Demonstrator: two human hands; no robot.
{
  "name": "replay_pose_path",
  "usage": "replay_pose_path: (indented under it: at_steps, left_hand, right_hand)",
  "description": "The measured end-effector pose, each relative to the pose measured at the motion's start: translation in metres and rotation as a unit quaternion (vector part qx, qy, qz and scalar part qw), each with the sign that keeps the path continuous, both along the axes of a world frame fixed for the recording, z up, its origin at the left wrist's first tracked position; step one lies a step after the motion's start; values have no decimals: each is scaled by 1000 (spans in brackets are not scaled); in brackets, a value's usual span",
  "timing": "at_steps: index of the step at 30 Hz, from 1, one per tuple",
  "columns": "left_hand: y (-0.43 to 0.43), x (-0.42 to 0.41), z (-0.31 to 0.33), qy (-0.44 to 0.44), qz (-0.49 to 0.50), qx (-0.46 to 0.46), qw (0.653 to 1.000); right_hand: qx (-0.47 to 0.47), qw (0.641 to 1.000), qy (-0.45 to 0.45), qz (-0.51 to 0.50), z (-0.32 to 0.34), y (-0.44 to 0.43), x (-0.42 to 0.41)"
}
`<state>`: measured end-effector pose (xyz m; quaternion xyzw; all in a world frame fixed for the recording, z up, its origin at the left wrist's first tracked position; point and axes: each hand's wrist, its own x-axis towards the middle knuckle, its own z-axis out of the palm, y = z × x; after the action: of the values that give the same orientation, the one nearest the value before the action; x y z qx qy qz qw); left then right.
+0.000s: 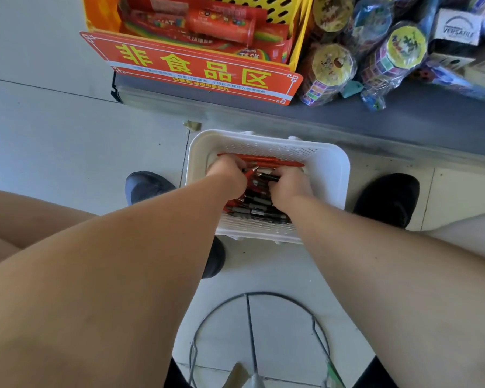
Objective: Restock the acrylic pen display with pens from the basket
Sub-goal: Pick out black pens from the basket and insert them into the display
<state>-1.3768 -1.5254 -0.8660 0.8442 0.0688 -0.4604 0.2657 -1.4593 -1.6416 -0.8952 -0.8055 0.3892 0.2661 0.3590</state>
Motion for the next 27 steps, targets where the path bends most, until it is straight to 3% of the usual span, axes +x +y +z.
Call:
replay_pose_path:
  at_steps: [8,12,16,27]
  left_hand:
    - [10,2,19,-50,-61,-51,996]
    - [15,-7,28,-62,-109,-53,991]
    - [15,-10,36,-83,-132,-60,986]
    - [5,-28,50,-52,-55,-90,993]
  right_hand:
    - [86,987,-112,-70,25,-4,5]
    - [153,969,-129,-146,34,-3,-1]
    - [170,966,-134,-144,47,-1,-11]
    - [259,922,-98,-269,58,3,-32]
